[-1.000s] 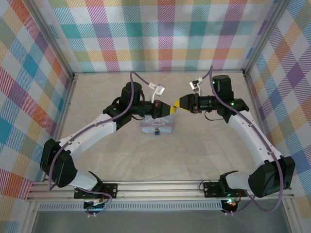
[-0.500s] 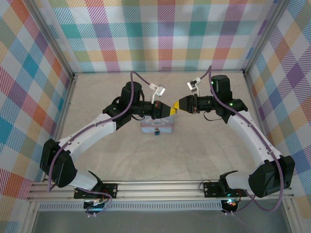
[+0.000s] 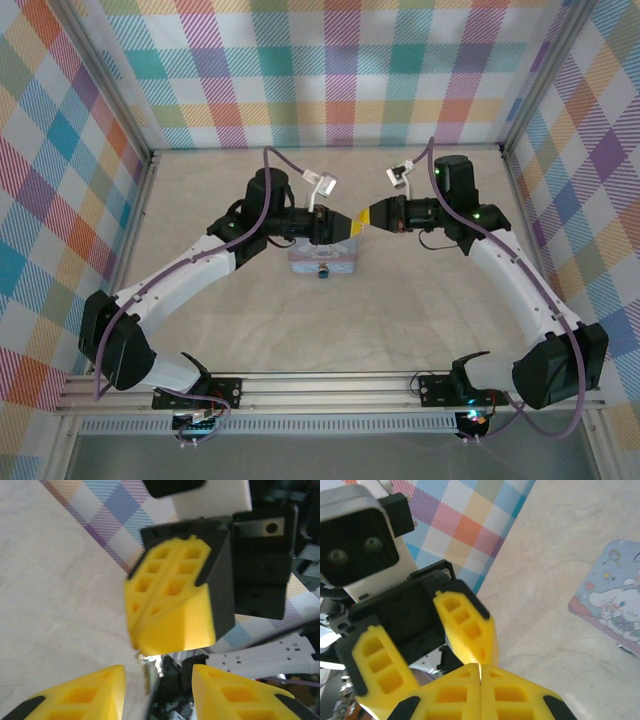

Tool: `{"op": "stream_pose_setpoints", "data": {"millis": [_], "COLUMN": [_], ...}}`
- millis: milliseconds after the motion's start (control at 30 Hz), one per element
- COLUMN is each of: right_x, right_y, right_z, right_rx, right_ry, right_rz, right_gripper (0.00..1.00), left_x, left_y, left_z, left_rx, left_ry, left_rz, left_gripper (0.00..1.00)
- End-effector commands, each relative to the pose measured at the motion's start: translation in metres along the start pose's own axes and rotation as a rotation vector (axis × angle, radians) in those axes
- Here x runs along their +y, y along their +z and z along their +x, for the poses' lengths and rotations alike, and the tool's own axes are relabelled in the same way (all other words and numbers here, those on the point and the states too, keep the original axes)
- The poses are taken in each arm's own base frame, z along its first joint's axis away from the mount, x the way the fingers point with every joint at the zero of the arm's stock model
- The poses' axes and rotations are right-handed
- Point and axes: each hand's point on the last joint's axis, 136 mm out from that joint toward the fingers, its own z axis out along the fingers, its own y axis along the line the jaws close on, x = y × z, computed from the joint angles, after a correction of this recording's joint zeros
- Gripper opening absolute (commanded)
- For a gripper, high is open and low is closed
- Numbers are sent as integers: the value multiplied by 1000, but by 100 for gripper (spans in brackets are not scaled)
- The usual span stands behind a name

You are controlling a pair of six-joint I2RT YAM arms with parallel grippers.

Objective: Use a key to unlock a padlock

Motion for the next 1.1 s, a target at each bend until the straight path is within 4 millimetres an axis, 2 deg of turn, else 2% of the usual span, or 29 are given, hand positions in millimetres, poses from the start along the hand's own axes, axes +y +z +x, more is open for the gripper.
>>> {"op": "stream_pose_setpoints", "data": {"millis": [0, 33, 133, 267, 400, 567, 767, 1067], "right_x": [1, -2, -8, -6, 7, 19, 29, 40], "right_y": [-11, -14, -19, -26, -28, -26, -27, -24], "right_z": [-9, -13, -24, -42, -56, -63, -64, -52], "right_rx": [-83, -109, -176, -285, -369, -434, -463, -509], "right_ry": [-131, -157, -253, -411, -559, -715, -777, -934], "right_rz": [99, 133, 218, 299, 307, 308, 300, 291], "right_gripper": [0, 0, 0, 0, 0, 0, 0, 0], "left_x": [12, 19, 38, 49, 43, 31, 23, 18], "left_y": [-22, -27, -41, -46, -41, -33, -29, -21], "left_z": [-19, -22, -27, -34, -45, -57, -65, -69], "left_rx": [-121, -154, -217, -250, -258, -262, -252, -232], "left_ry": [-47, -73, -148, -274, -379, -488, -544, -623], "left_rz": [-90, -125, -222, -235, -178, -82, -35, 39], "left_gripper": [44, 51, 63, 65, 69, 70, 70, 69]}}
